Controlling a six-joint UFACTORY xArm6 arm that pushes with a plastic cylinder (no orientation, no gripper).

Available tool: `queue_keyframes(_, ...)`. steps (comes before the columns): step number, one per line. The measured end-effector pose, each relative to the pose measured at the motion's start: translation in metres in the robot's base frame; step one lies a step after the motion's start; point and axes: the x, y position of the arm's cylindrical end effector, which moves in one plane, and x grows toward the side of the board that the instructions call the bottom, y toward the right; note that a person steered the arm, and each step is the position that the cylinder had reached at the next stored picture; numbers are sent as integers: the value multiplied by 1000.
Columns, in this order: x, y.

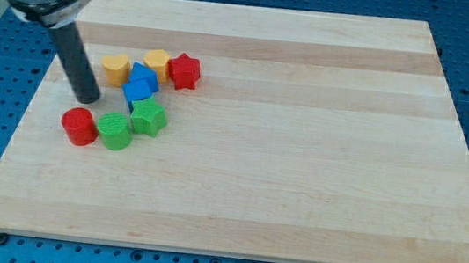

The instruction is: Separate blue triangle and blue cube

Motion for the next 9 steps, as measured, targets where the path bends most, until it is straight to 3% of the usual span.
queue_keyframes(2,-30,53)
queue_keyframes(5,-2,173)
queue_keyframes(6,13,184)
queue_keyframes(8,-48,200)
queue_keyframes(9,-39,175)
